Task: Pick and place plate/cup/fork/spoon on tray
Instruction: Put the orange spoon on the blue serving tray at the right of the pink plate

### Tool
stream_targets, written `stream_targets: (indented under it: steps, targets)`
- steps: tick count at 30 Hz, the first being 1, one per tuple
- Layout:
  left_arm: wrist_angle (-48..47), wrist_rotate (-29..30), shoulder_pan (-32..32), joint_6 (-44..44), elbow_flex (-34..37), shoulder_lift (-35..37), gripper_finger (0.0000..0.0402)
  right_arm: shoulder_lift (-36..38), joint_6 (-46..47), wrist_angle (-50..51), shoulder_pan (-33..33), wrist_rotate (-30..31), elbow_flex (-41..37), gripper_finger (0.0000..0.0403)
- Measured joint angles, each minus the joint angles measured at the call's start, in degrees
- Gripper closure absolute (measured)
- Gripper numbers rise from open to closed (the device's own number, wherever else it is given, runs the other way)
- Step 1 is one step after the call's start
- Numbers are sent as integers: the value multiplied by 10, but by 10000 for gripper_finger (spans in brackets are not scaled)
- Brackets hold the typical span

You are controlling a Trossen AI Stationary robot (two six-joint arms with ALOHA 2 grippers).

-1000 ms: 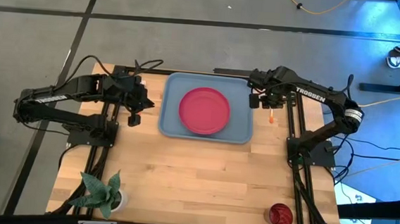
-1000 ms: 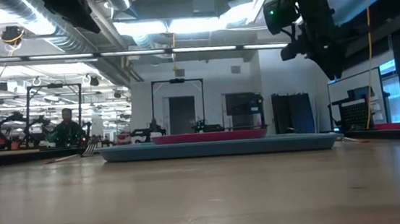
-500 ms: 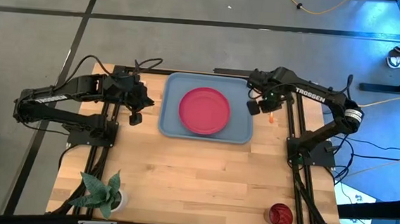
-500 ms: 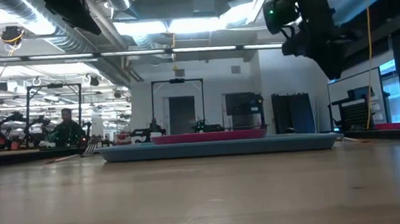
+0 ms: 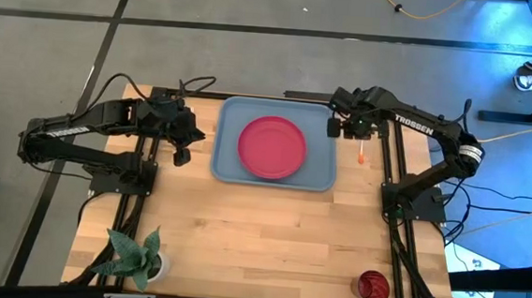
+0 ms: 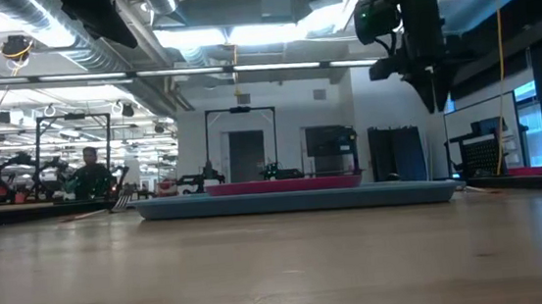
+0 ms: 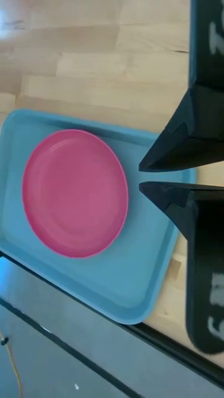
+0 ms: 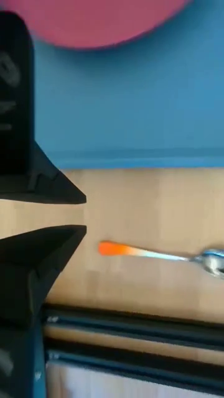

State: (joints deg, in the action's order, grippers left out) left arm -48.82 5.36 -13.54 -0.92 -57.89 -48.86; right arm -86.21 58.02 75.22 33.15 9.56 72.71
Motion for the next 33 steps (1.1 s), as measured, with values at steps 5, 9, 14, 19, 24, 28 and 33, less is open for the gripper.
stream_targets:
  steps: [5, 9, 14, 19, 24, 28, 33]
  targets:
    - [0, 0, 0, -15, 0, 0, 372, 0, 1, -13, 31, 0, 0, 332]
    - [0, -1, 0, -16, 0, 0, 372, 0, 0, -13, 45, 3, 0, 332]
    - [12, -1, 0, 12, 0, -10, 372, 0, -2, -13, 55, 20, 0, 332]
    - [49, -26, 0, 47, 0, -34, 372, 0, -1, -12, 62, 41, 0, 332]
    - [67, -46, -16, 73, -1, -40, 372, 0, 11, -19, 63, 44, -16, 332]
    - [66, -52, -36, 82, 0, -42, 372, -1, 33, -31, 63, 28, -72, 332]
    - [81, -66, -59, 105, 0, -42, 372, -1, 54, -86, 65, 20, -133, 332]
